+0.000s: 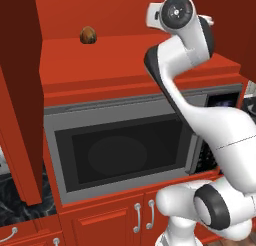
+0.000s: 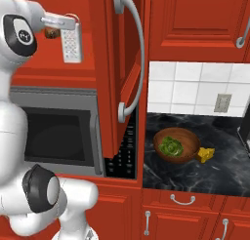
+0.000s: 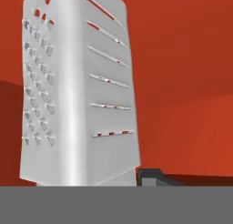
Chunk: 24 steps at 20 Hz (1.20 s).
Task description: Pick the cheese from the fridge and the cheese grater from the cabinet and place them next to the salad bowl.
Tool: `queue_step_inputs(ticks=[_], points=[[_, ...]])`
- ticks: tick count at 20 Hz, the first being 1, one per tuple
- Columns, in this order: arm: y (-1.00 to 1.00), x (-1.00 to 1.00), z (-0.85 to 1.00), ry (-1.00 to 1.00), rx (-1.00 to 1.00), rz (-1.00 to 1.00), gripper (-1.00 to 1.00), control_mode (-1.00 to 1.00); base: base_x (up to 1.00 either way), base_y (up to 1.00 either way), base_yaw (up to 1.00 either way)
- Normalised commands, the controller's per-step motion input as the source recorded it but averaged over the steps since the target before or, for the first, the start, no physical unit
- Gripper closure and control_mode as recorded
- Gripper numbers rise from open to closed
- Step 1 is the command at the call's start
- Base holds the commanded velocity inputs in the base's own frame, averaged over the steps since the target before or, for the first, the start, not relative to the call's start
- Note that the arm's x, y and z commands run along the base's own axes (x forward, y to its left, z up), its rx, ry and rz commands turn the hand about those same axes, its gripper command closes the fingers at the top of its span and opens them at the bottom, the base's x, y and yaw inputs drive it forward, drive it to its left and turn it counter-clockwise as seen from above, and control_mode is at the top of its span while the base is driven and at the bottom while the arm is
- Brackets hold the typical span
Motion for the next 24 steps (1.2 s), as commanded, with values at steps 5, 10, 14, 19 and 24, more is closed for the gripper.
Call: queue_step_inputs(ticks=[5, 10, 14, 19, 24], points=[[0.07, -0.9, 0.05, 0.0, 0.0, 0.0, 1.0, -1.0, 0.0, 0.0, 0.0], [0.0, -0.97, 0.0, -0.01, 0.0, 0.0, 1.0, -1.0, 0.0, 0.0, 0.0], [0.0, -1.0, 0.0, -0.03, 0.0, 0.0, 1.0, -1.0, 0.0, 0.0, 0.0], [0.0, -1.0, 0.0, -0.07, 0.0, 0.0, 1.0, -1.0, 0.0, 0.0, 0.0], [0.0, -0.99, -0.05, -0.04, 0.0, 0.0, 1.0, -1.0, 0.0, 0.0, 0.0]])
